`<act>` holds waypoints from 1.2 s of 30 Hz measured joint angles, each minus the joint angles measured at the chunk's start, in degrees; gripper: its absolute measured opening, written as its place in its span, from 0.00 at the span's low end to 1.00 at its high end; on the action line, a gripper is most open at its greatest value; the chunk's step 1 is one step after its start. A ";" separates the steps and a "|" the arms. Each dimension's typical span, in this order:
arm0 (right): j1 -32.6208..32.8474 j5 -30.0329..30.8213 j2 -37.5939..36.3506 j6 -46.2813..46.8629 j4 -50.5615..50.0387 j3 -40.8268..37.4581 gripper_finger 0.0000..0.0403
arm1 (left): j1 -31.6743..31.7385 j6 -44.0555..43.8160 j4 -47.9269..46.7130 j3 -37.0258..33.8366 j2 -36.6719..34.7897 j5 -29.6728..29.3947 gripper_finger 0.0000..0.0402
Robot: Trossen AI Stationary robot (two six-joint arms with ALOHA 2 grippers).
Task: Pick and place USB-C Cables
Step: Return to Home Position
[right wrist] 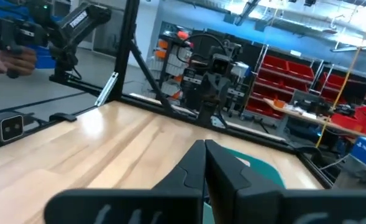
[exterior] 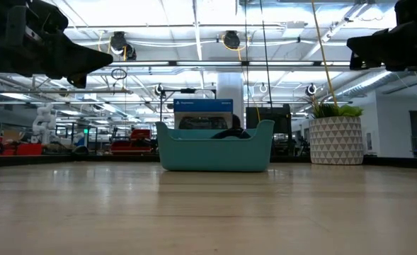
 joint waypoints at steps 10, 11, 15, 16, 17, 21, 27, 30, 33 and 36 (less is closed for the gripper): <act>-4.16 -1.34 0.02 0.35 -2.63 0.00 0.00 | 0.00 -0.40 -0.45 0.00 0.00 0.00 0.02; -4.44 -1.34 0.02 0.55 -2.63 0.00 0.00 | 0.00 -0.40 -0.45 0.00 0.00 0.00 0.02; -5.30 -1.32 0.02 0.78 -2.90 0.00 0.00 | 0.00 -0.37 -0.47 0.00 0.00 -0.02 0.02; -5.51 -1.32 0.02 0.83 -2.97 0.00 0.00 | 0.00 -0.28 -0.50 0.00 0.00 -0.02 0.02; -5.70 -1.32 0.02 1.07 -3.03 0.00 0.00 | 0.00 -0.11 -0.47 0.00 0.00 -0.02 0.02; -6.00 -1.32 0.02 1.63 -3.15 0.00 0.00 | 0.00 1.24 -0.46 0.00 0.00 -0.04 0.02; -6.00 0.81 0.02 0.34 -3.60 0.00 0.00 | 0.00 2.29 0.18 0.02 0.00 -0.07 0.02; -6.00 1.61 0.02 0.46 -3.74 0.00 0.00 | 0.33 2.88 0.03 0.02 0.00 -0.54 0.02; -6.00 1.61 0.01 0.58 -3.74 0.00 0.00 | 1.26 2.83 -1.57 0.03 0.00 -1.15 0.02; -6.00 1.61 0.02 1.73 -3.72 0.00 0.00 | 2.27 2.16 -3.71 0.04 0.00 -1.18 0.02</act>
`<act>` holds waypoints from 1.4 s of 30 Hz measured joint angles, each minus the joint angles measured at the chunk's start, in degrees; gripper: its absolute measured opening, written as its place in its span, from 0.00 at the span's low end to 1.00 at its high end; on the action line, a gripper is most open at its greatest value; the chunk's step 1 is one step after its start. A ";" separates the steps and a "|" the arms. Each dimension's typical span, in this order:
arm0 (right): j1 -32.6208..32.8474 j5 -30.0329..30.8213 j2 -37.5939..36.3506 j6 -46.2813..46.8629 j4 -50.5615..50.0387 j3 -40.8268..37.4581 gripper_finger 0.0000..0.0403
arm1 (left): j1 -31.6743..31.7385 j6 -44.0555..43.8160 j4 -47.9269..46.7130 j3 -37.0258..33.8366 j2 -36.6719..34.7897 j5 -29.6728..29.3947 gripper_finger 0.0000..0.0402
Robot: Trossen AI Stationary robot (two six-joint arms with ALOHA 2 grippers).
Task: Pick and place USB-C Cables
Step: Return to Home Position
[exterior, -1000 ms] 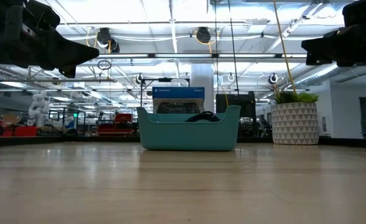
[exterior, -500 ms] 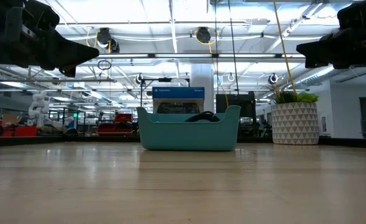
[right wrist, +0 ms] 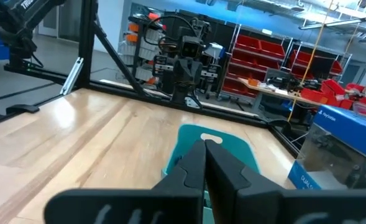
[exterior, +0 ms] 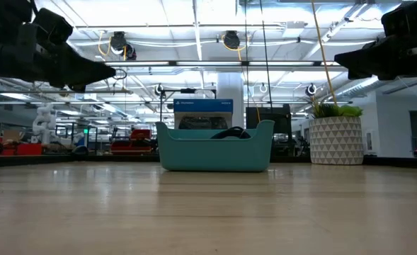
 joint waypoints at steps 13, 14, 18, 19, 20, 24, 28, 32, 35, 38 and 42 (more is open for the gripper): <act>0.02 0.07 -0.01 -0.10 0.20 -0.02 0.00 | 2.44 3.06 -6.42 0.01 -10.22 5.53 0.02; 0.02 0.07 -0.02 -0.11 0.21 -0.02 0.00 | 2.69 3.06 -7.88 0.01 -11.40 6.11 0.02; 0.02 0.07 -0.02 -0.10 0.23 0.00 0.00 | 3.89 2.60 -13.37 0.01 -16.13 7.36 0.02; 0.02 0.07 -0.02 -0.10 0.24 0.00 0.00 | 4.22 2.64 -14.71 0.01 -17.36 8.16 0.02; 0.02 0.08 -0.02 -0.10 0.24 -0.01 0.00 | 4.55 2.67 -16.07 0.01 -18.61 8.95 0.02; 0.02 0.07 -0.02 -0.10 0.26 -0.01 0.00 | 5.67 2.90 -20.30 0.01 -23.46 10.39 0.02; 0.02 0.07 -0.01 -0.10 0.28 -0.02 0.00 | 6.52 3.29 -23.67 0.01 -28.12 12.10 0.02; 0.02 0.07 -0.02 -0.11 0.31 -0.02 0.00 | 7.12 3.02 -28.28 0.01 -32.41 12.26 0.02; 0.02 0.07 -0.01 -0.10 0.31 -0.02 0.00 | 7.36 2.24 -32.21 0.01 -35.29 12.26 0.02; 0.02 0.07 -0.02 -0.10 0.31 -0.01 0.00 | 7.39 1.53 -35.68 0.01 -38.02 13.39 0.02; 0.02 0.07 -0.01 -0.10 0.31 -0.01 0.00 | 7.39 0.49 -39.20 0.01 -40.82 14.86 0.02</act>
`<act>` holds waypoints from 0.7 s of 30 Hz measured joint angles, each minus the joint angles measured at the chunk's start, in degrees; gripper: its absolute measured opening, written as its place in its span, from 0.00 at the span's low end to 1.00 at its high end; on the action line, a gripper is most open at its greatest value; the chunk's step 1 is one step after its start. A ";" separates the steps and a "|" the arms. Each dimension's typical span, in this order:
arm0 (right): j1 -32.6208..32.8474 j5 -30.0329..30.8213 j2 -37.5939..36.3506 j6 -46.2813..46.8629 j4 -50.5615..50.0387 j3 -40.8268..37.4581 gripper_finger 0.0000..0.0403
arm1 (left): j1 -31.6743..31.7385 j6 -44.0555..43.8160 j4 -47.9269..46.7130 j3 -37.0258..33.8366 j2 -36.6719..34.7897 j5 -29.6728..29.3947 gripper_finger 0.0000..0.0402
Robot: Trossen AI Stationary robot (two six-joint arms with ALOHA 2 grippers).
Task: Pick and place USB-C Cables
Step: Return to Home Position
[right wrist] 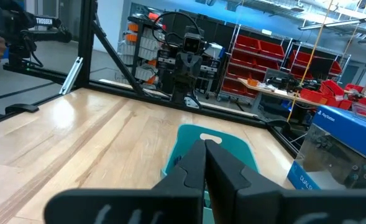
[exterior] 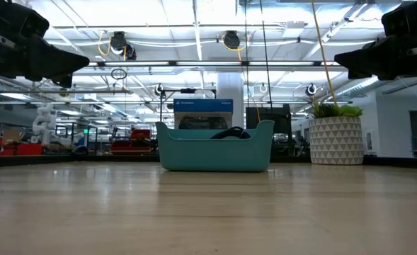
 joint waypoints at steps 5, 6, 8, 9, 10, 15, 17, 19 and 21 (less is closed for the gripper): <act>0.00 0.00 0.00 0.00 0.00 0.00 0.00 | -0.06 -0.51 -1.80 0.04 -1.23 0.83 0.02; 0.00 0.00 0.00 0.00 0.00 -0.01 0.00 | -0.06 -0.38 -1.84 0.04 -1.21 1.25 0.02; 0.00 0.00 -0.01 0.00 0.01 0.00 0.00 | -0.06 -0.26 -1.85 0.04 -1.24 1.32 0.02; 0.00 0.00 0.01 0.00 0.00 -0.01 0.00 | -0.06 -0.45 -1.85 0.04 -1.21 1.32 0.02; 0.00 0.00 0.01 0.00 0.01 -0.01 0.00 | -0.06 -0.78 -1.85 0.04 -1.21 1.32 0.02; 0.00 0.00 -0.01 0.00 0.02 0.00 0.00 | -0.06 -3.04 -1.87 0.04 -1.21 1.30 0.02; 0.00 0.00 0.01 0.00 0.00 -0.01 0.00 | -0.06 -3.04 -1.88 0.04 -1.21 1.30 0.02; 0.00 0.00 0.01 0.00 0.00 -0.01 0.00 | -0.06 -3.04 -1.88 0.04 -1.21 1.30 0.02; 0.00 0.00 0.00 0.00 0.01 0.00 0.00 | -0.06 -3.07 -1.89 0.04 -1.19 1.30 0.02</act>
